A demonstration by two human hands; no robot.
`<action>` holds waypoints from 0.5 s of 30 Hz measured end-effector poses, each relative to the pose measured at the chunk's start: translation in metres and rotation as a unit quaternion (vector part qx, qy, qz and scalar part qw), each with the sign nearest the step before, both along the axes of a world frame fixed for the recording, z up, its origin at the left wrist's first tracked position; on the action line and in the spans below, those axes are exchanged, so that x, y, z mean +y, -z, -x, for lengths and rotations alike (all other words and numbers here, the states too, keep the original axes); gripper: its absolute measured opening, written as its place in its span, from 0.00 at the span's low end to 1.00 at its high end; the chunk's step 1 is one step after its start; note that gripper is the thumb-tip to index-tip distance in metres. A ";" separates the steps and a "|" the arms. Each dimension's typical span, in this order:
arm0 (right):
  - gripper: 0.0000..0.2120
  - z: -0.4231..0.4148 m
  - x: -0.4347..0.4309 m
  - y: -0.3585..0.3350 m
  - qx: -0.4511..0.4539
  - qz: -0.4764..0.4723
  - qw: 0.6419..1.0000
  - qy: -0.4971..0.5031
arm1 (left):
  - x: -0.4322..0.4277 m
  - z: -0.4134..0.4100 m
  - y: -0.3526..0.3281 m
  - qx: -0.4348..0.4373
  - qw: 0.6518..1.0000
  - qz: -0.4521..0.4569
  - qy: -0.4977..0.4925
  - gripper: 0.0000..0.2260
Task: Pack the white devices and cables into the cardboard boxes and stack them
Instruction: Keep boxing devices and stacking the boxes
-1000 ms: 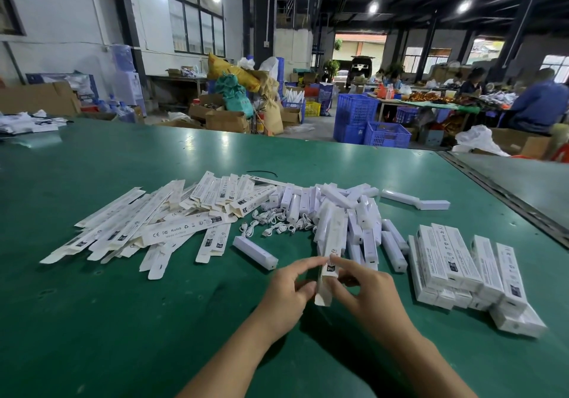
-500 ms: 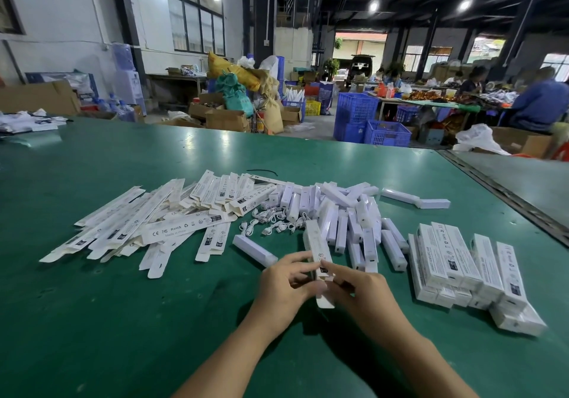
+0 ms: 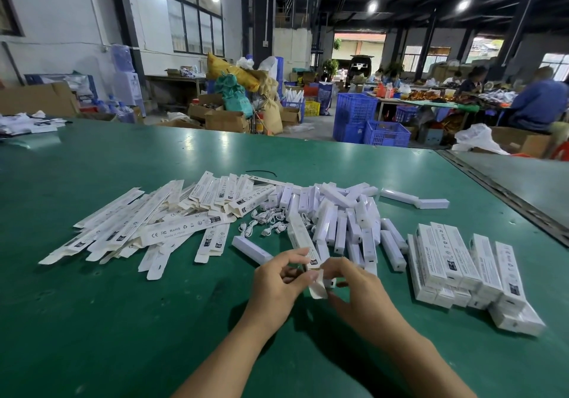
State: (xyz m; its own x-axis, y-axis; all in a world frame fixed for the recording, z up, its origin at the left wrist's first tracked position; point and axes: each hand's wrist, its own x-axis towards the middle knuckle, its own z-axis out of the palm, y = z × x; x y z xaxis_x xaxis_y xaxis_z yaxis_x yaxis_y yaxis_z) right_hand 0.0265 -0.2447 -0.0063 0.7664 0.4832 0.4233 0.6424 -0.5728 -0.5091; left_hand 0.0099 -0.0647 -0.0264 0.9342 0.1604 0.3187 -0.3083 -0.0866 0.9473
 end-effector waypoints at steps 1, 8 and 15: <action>0.23 0.000 0.000 0.000 -0.016 0.007 1.000 0.003 | 0.001 -0.001 0.001 -0.001 1.000 -0.002 -0.004 0.07; 0.18 0.000 0.001 -0.002 -0.040 -0.026 0.999 0.020 | -0.001 -0.002 -0.001 -0.010 1.000 -0.003 -0.009 0.08; 0.13 0.002 0.008 0.002 -0.057 -0.088 0.993 0.047 | -0.001 -0.001 0.000 -0.017 1.000 -0.009 0.016 0.09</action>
State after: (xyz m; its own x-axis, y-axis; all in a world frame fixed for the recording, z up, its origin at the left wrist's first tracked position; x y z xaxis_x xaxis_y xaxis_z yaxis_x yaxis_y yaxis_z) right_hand 0.0244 -0.2368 -0.0080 0.7461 0.3227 0.5824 0.6504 -0.5405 -0.5337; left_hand 0.0109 -0.0658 -0.0263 0.9275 0.1239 0.3528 -0.3431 -0.0933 0.9347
